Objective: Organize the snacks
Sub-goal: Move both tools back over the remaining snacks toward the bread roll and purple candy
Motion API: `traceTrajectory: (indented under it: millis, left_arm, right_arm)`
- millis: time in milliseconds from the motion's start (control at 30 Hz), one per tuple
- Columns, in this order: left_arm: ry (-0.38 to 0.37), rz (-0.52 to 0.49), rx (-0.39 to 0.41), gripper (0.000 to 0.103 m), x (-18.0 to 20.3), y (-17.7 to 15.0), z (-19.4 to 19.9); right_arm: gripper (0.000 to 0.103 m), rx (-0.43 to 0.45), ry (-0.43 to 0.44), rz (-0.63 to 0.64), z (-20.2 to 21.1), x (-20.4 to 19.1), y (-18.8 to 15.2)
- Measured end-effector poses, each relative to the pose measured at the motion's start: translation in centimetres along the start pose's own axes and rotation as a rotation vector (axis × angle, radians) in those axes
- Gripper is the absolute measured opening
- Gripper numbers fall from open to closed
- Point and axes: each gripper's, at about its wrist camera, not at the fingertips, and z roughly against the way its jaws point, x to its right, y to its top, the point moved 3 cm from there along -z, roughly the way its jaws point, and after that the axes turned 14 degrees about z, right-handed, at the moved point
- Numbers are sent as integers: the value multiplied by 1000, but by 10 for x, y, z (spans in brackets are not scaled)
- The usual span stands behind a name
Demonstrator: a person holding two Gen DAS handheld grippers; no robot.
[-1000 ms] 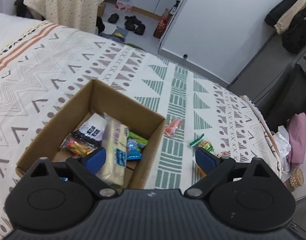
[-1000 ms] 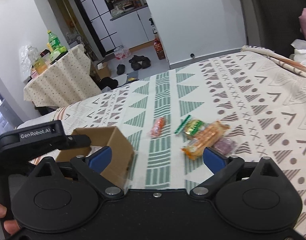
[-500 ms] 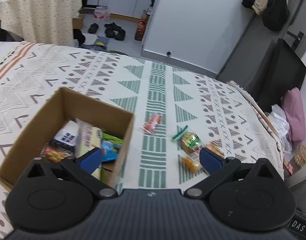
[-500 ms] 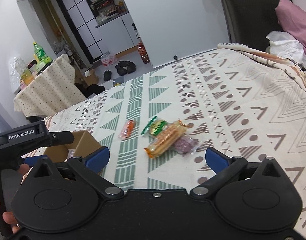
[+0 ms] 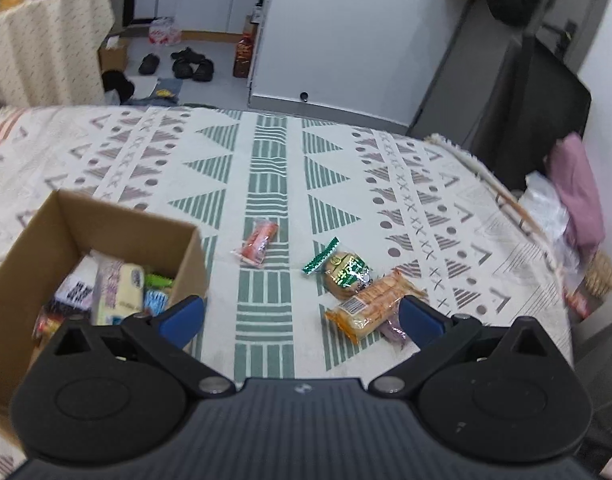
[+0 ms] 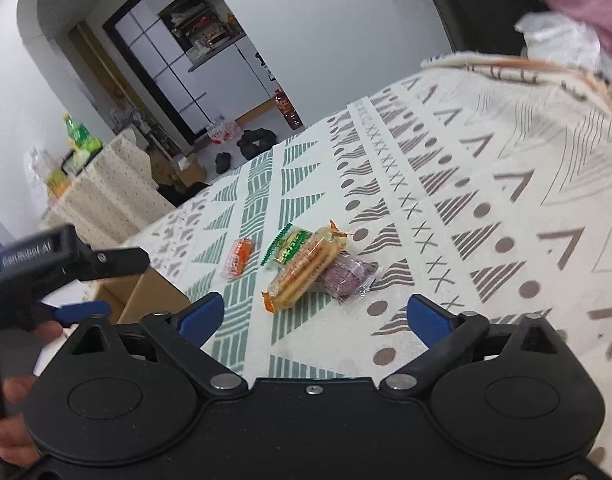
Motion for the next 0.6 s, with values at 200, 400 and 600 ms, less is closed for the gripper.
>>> traceTrajectory:
  millis: [200,400,600]
  left_arm:
    - [7,-60,-11,103,18,4,-28]
    - [-28,-95,-48,101,29,2,-56]
    - [-65,-117,-95,100,39,-1,-83]
  right_arm:
    - [89,-6,-47,34,-15,12,0]
    - [83,-39,-43,38,-40,21,-4]
    - [81,-57,-63,73,-64,22,-7]
